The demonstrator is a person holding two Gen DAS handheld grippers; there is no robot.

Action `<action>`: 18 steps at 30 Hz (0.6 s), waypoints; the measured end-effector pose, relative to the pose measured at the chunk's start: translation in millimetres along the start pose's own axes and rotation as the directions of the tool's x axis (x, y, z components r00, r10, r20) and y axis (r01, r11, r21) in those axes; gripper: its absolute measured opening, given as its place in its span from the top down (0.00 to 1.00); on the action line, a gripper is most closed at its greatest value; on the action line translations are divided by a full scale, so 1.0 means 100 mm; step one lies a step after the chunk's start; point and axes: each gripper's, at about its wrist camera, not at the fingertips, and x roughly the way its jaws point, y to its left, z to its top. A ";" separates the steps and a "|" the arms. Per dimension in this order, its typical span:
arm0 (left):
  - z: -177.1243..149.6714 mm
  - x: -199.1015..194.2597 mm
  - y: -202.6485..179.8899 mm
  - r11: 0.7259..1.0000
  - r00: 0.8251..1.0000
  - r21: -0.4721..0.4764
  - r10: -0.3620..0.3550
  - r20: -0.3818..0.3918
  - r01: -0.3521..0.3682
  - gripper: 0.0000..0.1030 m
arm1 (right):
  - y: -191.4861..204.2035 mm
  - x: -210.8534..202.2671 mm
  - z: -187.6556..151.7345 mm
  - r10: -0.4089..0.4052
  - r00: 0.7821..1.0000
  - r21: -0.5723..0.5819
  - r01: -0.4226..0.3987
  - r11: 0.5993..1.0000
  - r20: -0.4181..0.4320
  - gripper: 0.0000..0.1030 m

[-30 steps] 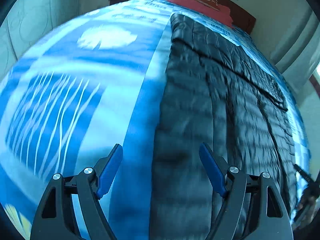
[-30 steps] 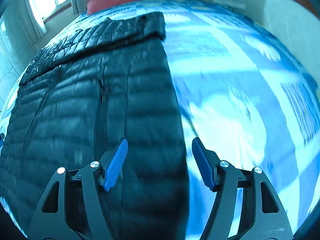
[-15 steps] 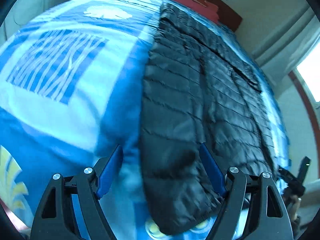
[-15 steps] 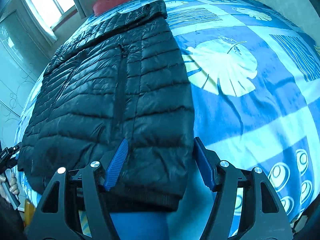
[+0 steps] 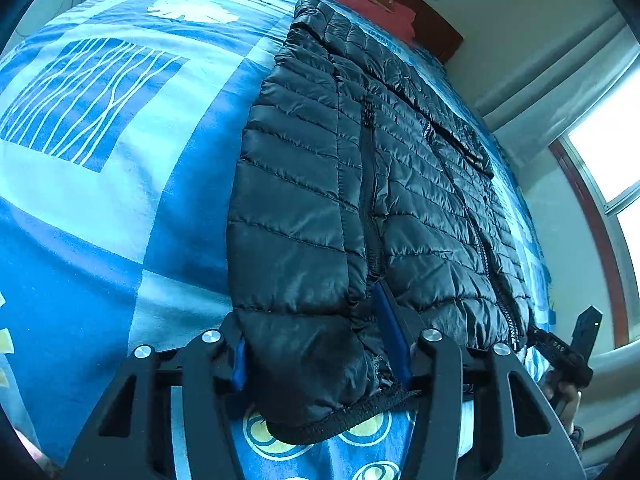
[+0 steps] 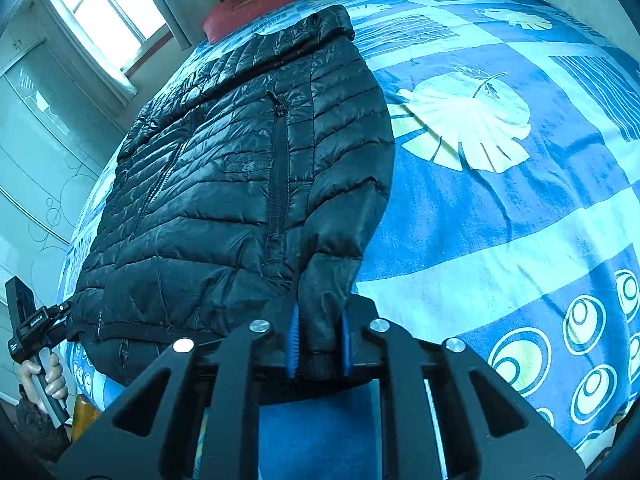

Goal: Fold large clothes

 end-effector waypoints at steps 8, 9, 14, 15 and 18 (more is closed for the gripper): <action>-0.02 -0.05 0.04 1.000 1.000 -0.022 0.001 0.020 0.000 0.74 | -0.02 -0.05 -0.01 0.022 0.999 0.013 -0.023 1.000 0.023 0.88; -0.03 -0.07 0.05 1.000 1.000 -0.027 -0.010 0.022 0.011 0.77 | -0.02 -0.07 -0.01 0.025 0.999 0.013 -0.025 1.000 0.027 0.88; -0.05 -0.21 0.01 0.998 0.997 -0.039 -0.043 0.063 0.046 0.86 | -0.02 -0.20 -0.01 0.055 0.997 0.022 -0.057 0.998 0.054 0.89; -0.05 -0.26 -0.01 0.998 0.996 -0.040 -0.049 0.073 0.052 0.87 | -0.01 -0.24 -0.01 0.064 0.996 0.025 -0.066 0.998 0.059 0.89; -0.04 -0.41 -0.08 0.996 0.992 -0.038 -0.077 0.103 0.082 0.87 | -0.01 -0.39 -0.03 0.102 0.992 0.031 -0.105 0.994 0.079 0.89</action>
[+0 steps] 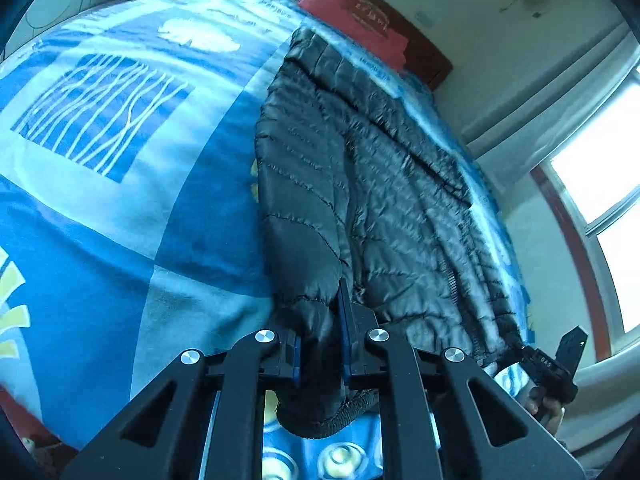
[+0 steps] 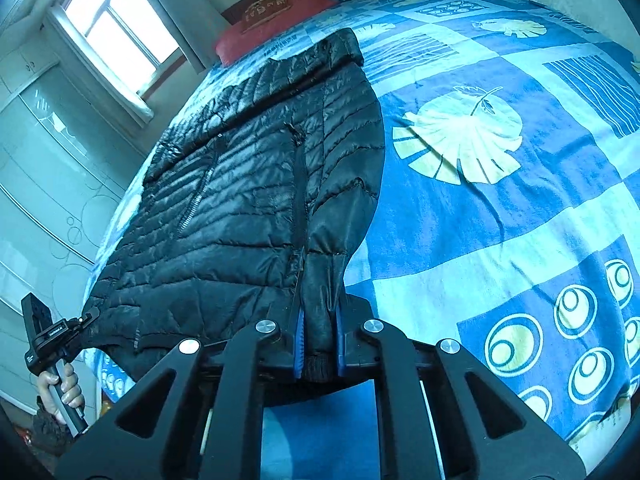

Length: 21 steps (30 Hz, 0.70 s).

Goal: Fold large clothes

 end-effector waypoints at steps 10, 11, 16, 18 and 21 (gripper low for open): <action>-0.13 -0.60 -0.26 0.997 0.996 0.037 -0.076 0.038 0.074 0.88 | 0.04 -0.56 -0.12 0.117 0.992 0.063 -0.119 0.991 0.037 0.90; -0.16 -0.69 -0.29 0.996 0.996 0.040 -0.084 0.040 0.083 0.88 | 0.04 -0.63 -0.14 0.129 0.991 0.075 -0.132 0.988 0.042 0.90; -0.28 -0.95 -0.34 0.995 0.995 0.030 -0.098 0.032 0.097 0.88 | 0.02 -0.93 -0.25 0.187 0.981 0.121 -0.192 0.974 0.055 0.90; -0.30 -1.05 -0.36 0.995 0.995 0.026 -0.097 0.038 0.096 0.89 | 0.04 -1.01 -0.30 0.198 0.978 0.130 -0.204 0.970 0.061 0.90; -0.29 -1.14 -0.34 0.995 0.994 0.022 -0.099 0.056 0.098 0.89 | 0.05 -1.05 -0.30 0.211 0.975 0.140 -0.219 0.966 0.070 0.90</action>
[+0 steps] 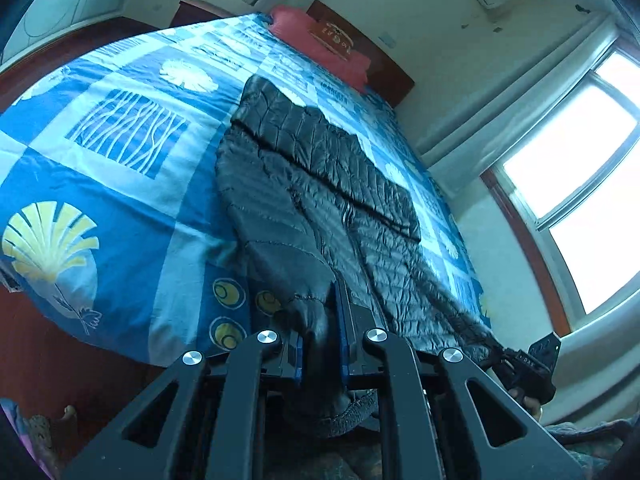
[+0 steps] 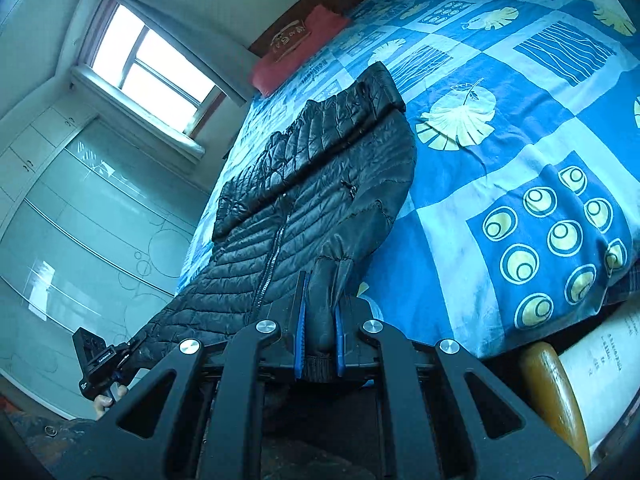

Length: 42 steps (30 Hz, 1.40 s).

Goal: Fold large clothes

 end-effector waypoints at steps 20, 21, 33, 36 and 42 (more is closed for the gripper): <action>1.87 1.29 -0.10 0.998 0.999 0.057 -0.021 0.038 0.018 0.88 | 0.22 1.35 2.05 0.147 0.983 0.046 -0.153 0.987 0.105 0.90; 1.95 1.38 -0.06 0.999 0.999 0.048 -0.017 0.040 0.016 0.88 | 0.20 1.48 2.15 0.146 0.984 0.061 -0.152 0.986 0.106 0.89; 2.37 2.85 0.64 0.992 0.988 -0.031 0.115 -0.100 -0.119 0.88 | -0.51 2.90 2.49 -0.043 0.999 0.184 0.048 0.982 -0.029 0.90; 2.36 2.93 0.67 0.992 0.987 -0.010 0.122 -0.103 -0.124 0.88 | -0.60 3.02 2.45 -0.061 0.997 0.186 0.067 0.980 -0.040 0.90; 2.39 2.80 0.53 0.993 0.990 0.043 0.114 -0.087 -0.111 0.80 | -0.57 2.91 2.47 -0.032 0.999 0.173 0.035 0.984 -0.019 0.81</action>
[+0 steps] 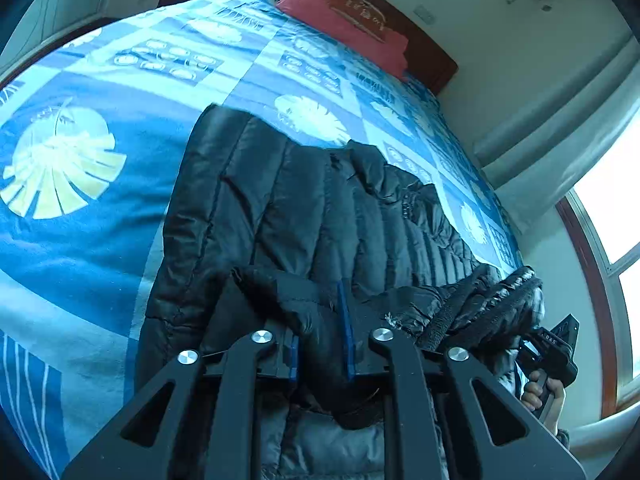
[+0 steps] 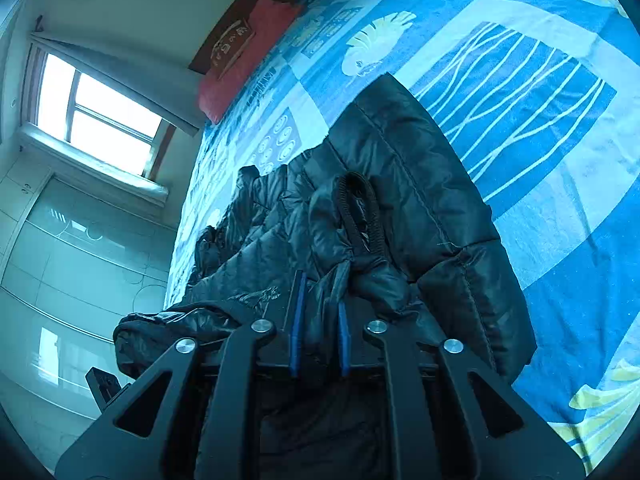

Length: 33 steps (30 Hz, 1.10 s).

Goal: Fold large clothes

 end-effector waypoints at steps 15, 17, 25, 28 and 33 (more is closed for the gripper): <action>0.12 -0.55 -0.12 0.998 0.993 0.062 -0.012 0.121 0.004 0.27 | 0.31 -0.33 0.17 -0.067 0.998 -0.282 0.068 0.957 0.013 0.44; 0.16 -0.42 -0.10 0.993 0.996 0.112 0.009 0.093 -0.019 0.27 | 0.37 -0.21 0.20 -0.095 0.995 -0.336 0.089 0.938 -0.004 0.43; 0.35 0.13 -0.03 0.965 0.996 0.249 0.086 0.001 -0.084 0.27 | 0.44 0.34 0.30 -0.203 0.977 -0.472 0.148 0.869 -0.068 0.39; 0.38 0.23 -0.04 0.959 0.996 0.273 0.080 -0.032 -0.069 0.43 | 0.45 0.42 0.25 -0.258 0.965 -0.510 0.199 0.837 -0.046 0.63; 0.30 0.16 -0.21 0.931 0.992 0.345 0.122 0.014 -0.119 0.70 | 0.52 0.25 0.14 -0.238 0.971 -0.533 0.220 0.817 0.035 0.80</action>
